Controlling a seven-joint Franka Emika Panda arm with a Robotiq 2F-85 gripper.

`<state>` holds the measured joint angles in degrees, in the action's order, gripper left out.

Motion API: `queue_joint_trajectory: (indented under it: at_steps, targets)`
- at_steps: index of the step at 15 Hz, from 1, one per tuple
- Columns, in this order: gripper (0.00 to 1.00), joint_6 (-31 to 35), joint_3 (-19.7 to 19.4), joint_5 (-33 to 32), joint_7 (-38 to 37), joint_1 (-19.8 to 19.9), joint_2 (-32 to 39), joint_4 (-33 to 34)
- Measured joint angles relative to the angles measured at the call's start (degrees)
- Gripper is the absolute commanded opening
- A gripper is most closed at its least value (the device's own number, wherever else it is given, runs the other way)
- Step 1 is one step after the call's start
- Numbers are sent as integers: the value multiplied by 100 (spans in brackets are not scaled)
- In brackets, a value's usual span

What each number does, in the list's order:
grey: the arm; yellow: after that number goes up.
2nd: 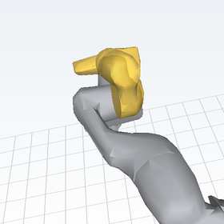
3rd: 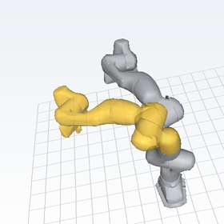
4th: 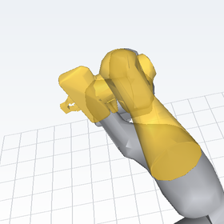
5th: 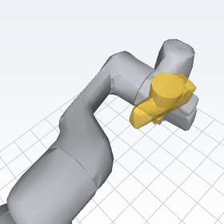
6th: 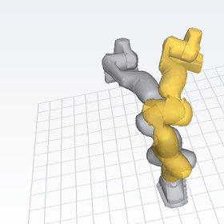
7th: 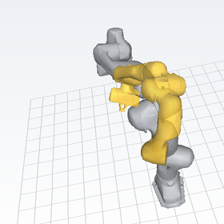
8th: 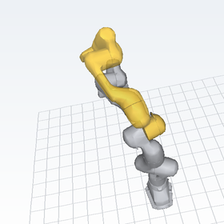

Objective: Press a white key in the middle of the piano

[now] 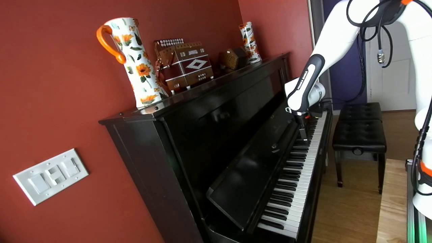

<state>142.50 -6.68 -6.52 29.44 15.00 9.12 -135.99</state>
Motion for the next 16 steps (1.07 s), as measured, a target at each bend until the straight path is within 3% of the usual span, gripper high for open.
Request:
queue_joint_trajectory:
  at_steps: [8, 16]
  targets:
    - [100, -406, -56, -474, -397, -139, -1263, -459]
    - [100, -1354, -56, -603, -753, -344, -2308, -700]
